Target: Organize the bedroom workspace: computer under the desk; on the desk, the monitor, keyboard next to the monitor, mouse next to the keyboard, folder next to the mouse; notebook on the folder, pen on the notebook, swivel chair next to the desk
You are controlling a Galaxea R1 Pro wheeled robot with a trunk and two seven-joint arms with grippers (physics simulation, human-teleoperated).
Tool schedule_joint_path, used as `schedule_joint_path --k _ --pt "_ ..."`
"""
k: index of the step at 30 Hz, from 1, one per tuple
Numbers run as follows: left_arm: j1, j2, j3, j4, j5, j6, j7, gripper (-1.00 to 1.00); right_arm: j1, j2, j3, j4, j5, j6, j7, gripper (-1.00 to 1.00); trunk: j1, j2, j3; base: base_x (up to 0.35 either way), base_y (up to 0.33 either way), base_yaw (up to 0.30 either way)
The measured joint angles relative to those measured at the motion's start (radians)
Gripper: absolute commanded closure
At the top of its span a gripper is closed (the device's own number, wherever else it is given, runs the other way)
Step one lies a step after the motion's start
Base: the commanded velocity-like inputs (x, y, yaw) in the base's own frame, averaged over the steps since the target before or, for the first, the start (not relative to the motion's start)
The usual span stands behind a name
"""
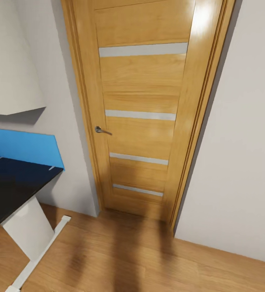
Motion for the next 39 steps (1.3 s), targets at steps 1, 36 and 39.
schedule_joint_path --k 1,36,39 --pt "0.000 0.000 0.000 0.000 0.000 0.000 0.000 -1.00 0.000 -0.001 0.001 0.000 0.009 -0.001 0.004 -1.00 0.000 0.000 0.000 -0.001 -0.003 0.004" --pt "0.000 0.001 0.000 0.000 0.000 0.003 0.000 -1.00 0.000 0.000 -0.001 0.003 0.047 0.000 0.003 -1.00 0.000 0.000 0.000 0.000 0.000 0.235" --pt "0.000 0.001 0.000 0.000 0.000 0.003 0.000 -1.00 0.000 0.000 -0.002 0.003 0.047 -0.001 0.003 -1.00 0.000 0.000 0.000 0.000 0.000 0.280"
